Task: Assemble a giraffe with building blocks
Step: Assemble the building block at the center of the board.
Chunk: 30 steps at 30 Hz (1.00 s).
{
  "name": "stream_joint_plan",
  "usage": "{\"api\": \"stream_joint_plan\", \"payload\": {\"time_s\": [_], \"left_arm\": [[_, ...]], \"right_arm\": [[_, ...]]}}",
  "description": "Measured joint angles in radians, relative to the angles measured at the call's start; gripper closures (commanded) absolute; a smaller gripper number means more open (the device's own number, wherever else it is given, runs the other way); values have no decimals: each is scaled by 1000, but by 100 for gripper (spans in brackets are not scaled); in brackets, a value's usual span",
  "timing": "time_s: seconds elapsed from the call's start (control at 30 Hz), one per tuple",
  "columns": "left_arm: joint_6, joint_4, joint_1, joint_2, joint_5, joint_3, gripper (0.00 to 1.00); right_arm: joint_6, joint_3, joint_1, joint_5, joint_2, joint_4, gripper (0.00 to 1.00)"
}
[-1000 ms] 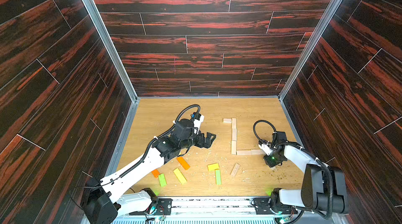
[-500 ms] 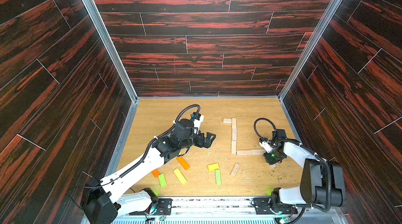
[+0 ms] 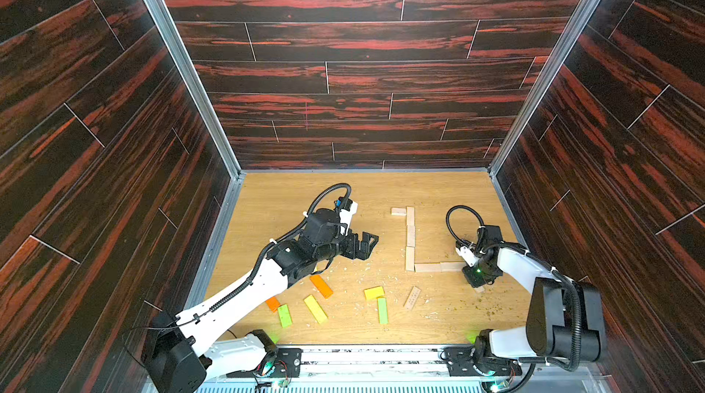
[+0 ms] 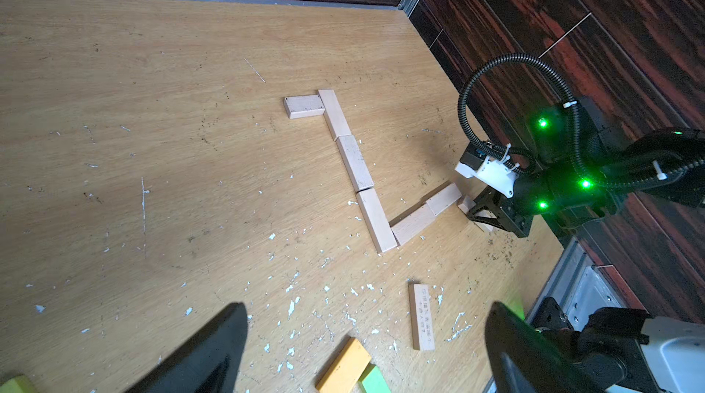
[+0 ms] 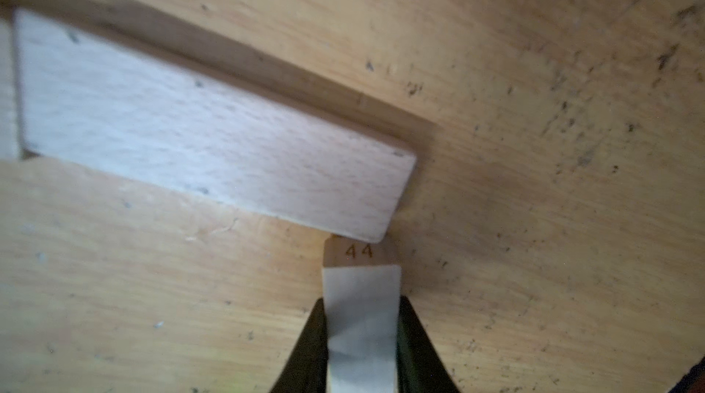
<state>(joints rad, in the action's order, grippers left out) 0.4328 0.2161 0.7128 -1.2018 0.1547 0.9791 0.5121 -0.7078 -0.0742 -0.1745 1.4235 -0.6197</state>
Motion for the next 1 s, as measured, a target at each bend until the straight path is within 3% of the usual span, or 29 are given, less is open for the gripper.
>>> {"api": "stream_joint_plan", "payload": {"time_s": [1.0], "left_arm": [[-4, 0, 0, 0, -6, 0, 0]], "right_arm": [[-31, -17, 7, -2, 30, -4, 73]]}}
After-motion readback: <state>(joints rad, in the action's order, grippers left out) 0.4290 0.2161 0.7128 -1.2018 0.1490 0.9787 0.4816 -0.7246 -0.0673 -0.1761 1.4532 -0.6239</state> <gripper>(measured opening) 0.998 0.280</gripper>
